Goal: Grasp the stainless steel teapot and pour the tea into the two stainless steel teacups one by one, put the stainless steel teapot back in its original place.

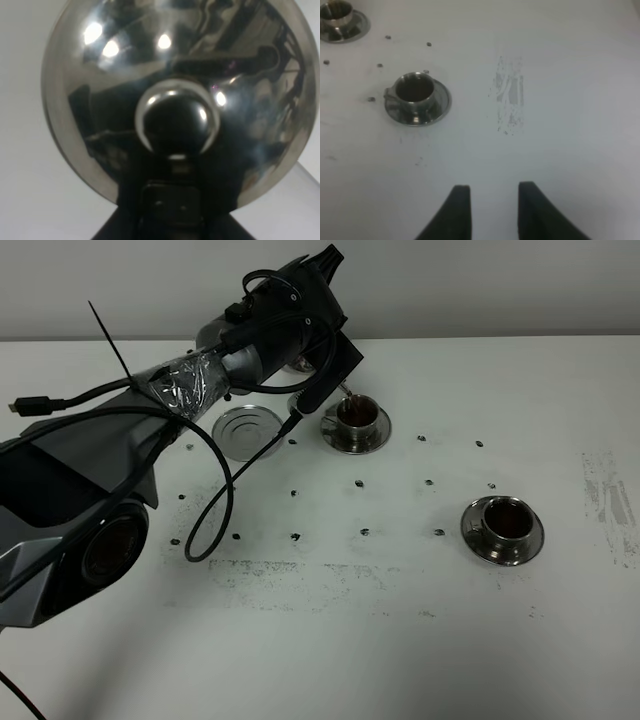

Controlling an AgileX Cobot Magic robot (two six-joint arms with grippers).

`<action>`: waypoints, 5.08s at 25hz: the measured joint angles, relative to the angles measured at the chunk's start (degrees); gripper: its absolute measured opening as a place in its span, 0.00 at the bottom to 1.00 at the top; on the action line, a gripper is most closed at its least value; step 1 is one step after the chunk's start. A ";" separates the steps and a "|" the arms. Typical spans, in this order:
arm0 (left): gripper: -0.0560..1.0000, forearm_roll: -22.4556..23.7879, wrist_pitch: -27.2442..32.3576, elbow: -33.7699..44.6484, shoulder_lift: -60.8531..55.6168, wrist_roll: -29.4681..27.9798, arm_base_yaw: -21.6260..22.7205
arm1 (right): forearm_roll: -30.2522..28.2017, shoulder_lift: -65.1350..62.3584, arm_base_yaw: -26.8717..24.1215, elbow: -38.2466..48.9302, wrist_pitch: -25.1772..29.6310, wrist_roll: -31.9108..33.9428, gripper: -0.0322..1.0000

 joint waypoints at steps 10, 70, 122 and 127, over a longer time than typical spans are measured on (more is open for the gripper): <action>0.23 0.81 -0.88 0.00 0.86 0.00 -0.47 | 0.00 0.00 0.00 0.00 0.00 0.00 0.25; 0.23 -39.42 -2.37 17.06 -16.59 -6.03 6.74 | 0.00 0.00 0.00 0.00 0.00 0.00 0.25; 0.23 -40.85 0.95 37.08 -27.84 -68.71 10.18 | 0.00 0.00 0.00 0.00 0.00 0.00 0.25; 0.23 -40.72 3.40 32.85 -24.74 -68.77 12.45 | 0.00 0.00 0.00 0.00 0.00 0.00 0.25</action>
